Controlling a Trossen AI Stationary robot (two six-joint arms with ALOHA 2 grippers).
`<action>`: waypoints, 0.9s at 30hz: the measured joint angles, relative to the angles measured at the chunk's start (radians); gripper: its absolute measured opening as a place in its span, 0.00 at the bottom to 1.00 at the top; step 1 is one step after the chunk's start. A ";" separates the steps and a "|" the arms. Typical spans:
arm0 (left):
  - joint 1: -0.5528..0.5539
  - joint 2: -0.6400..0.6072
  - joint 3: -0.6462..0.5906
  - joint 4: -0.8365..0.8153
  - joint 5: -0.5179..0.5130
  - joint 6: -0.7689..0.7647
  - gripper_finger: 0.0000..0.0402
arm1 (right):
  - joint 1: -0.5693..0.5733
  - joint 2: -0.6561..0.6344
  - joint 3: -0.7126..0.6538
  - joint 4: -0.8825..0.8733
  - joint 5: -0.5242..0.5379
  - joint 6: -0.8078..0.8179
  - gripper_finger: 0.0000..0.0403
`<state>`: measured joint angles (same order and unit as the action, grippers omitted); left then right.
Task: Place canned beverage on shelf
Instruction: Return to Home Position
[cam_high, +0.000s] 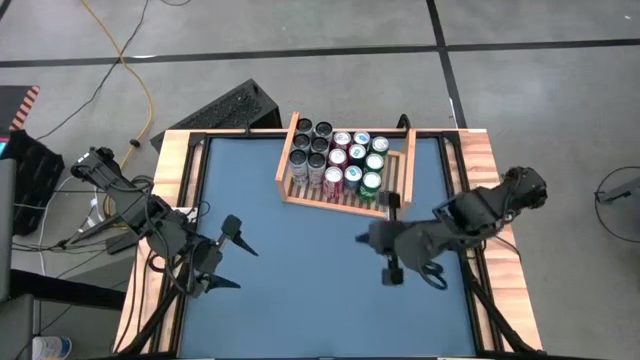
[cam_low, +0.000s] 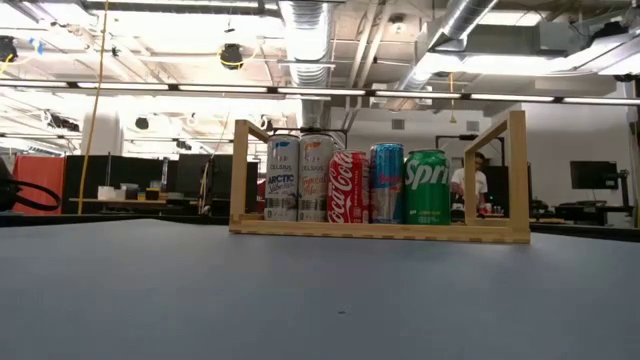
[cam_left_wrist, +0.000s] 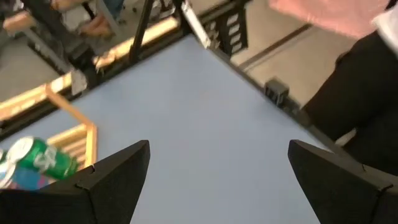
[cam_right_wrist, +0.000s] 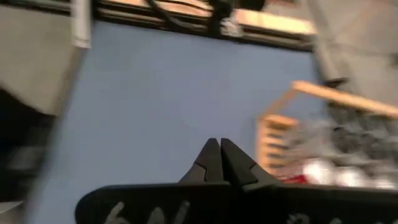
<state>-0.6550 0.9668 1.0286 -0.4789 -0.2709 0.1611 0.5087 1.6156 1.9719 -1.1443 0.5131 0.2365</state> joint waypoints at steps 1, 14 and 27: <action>0.000 0.000 0.000 -0.021 -0.008 0.000 0.92 | 0.014 0.000 0.002 0.001 -0.018 0.009 0.00; 0.128 -0.206 0.030 0.174 0.219 -0.034 0.92 | 0.059 -0.115 0.003 0.266 -0.097 -0.283 0.00; 0.234 -0.523 0.003 0.110 0.169 -0.142 0.92 | 0.057 -0.365 -0.045 0.245 -0.092 -0.195 0.00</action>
<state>-0.4206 0.4439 1.0312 -0.3685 -0.1023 0.0191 0.5660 1.2501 1.9270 -0.8993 0.4214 0.0419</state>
